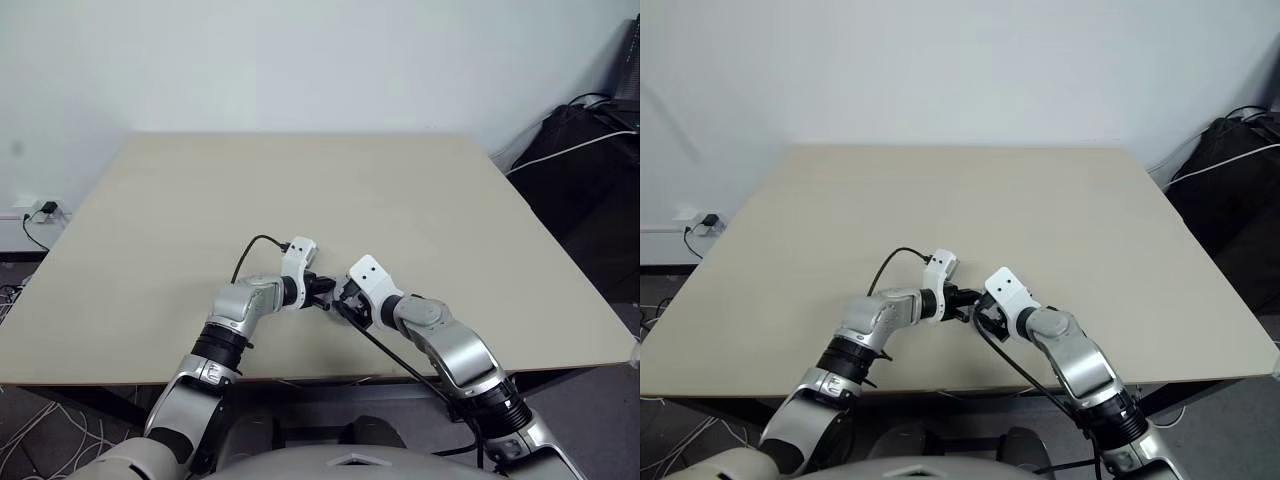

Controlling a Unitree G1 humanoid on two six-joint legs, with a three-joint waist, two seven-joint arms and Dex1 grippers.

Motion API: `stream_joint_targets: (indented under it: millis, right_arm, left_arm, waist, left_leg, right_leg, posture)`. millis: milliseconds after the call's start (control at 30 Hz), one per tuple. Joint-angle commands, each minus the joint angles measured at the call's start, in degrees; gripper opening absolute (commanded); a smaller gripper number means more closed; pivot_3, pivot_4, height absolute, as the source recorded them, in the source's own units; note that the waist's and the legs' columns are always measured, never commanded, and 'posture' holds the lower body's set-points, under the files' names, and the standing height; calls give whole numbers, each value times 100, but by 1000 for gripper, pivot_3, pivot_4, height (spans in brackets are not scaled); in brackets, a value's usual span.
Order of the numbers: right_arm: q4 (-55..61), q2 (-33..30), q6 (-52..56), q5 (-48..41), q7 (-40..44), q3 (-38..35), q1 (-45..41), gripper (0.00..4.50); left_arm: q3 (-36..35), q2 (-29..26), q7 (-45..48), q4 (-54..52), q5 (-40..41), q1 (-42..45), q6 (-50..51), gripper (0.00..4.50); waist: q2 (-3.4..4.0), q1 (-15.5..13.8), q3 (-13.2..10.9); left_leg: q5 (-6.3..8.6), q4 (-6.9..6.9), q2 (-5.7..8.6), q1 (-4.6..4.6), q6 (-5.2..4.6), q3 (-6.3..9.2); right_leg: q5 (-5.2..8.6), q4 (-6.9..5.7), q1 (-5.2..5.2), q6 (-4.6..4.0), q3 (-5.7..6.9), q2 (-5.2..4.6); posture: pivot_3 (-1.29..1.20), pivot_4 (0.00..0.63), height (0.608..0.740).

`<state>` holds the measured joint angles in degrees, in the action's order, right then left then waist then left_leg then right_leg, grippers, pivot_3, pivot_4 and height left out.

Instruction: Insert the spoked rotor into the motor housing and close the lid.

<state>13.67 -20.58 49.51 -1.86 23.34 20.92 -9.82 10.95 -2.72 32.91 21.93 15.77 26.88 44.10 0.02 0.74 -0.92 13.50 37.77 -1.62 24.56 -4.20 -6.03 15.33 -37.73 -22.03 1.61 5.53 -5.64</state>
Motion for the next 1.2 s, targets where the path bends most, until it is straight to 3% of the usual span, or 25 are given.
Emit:
stream_joint_targets:
  millis: [33, 167, 300, 600, 733, 833, 1033, 1200]
  right_arm:
    - [-232, -28, 256, 116, -66, 108, 111, 3235]
    - [-79, -8, 228, -8, 46, 45, 167, 3235]
    - [329, 54, 358, -96, -21, -139, 309, 4474]
    - [1945, -195, 917, -312, -90, -551, 1072, 4474]
    - [2554, -187, 1147, -484, -180, -1063, 1337, 4474]
    - [2559, 217, 1265, -760, -305, -1564, 1500, 4474]
    - [2153, 1826, 1602, -1549, -635, -2572, 1724, 4474]
    - [1780, 2444, 1574, -1869, -856, -2929, 1679, 4474]
  left_arm:
    - [76, 32, 235, -145, 94, 81, 155, 0]
    - [94, 49, 252, -155, 51, 74, 187, 0]
    - [93, 61, 252, -148, 19, 72, 181, 0]
    - [131, 61, 288, -244, 11, 0, 200, 0]
    - [145, 42, 327, -236, 12, 7, 186, 0]
    - [157, 51, 349, -225, 15, 23, 173, 0]
    - [198, 44, 385, -239, -10, 22, 162, 0]
    - [200, 11, 397, -238, -24, 25, 137, 0]
  waist:
    - [0, -2, 0]
    - [0, -6, 0]
    - [2, -19, 0]
    - [5, -84, 0]
    - [7, -96, -1]
    - [6, -107, -2]
    - [9, -142, -2]
    - [11, -140, -2]
  left_leg:
    - [0, -1, 0, 0, 0, 0]
    - [0, -1, 0, 2, 0, 0]
    - [0, -8, 1, 9, 0, 0]
    - [14, -34, 5, 41, -16, 0]
    - [14, -29, 8, 53, -17, -1]
    - [15, -23, 7, 52, -18, -1]
    - [15, -21, 6, 52, -19, -1]
    - [17, -14, 10, 54, -23, -6]
  right_leg:
    - [0, 1, 0, 0, 0, 0]
    - [0, 7, 1, 0, 0, -1]
    - [0, 16, -3, -1, 1, -2]
    - [-2, 85, -10, 1, 6, 1]
    - [-3, 81, -22, 3, 7, 2]
    - [-7, 81, -18, 9, 8, 7]
    - [-12, 78, -18, 19, 7, 14]
    - [-19, 79, -16, 29, 2, 13]
  posture:
    - [0, 0, 740]
    - [0, 0, 740]
    - [0, 0, 740]
    - [0, 0, 740]
    - [0, 0, 740]
    - [0, 0, 740]
    - [0, 0, 740]
    - [0, 0, 740]
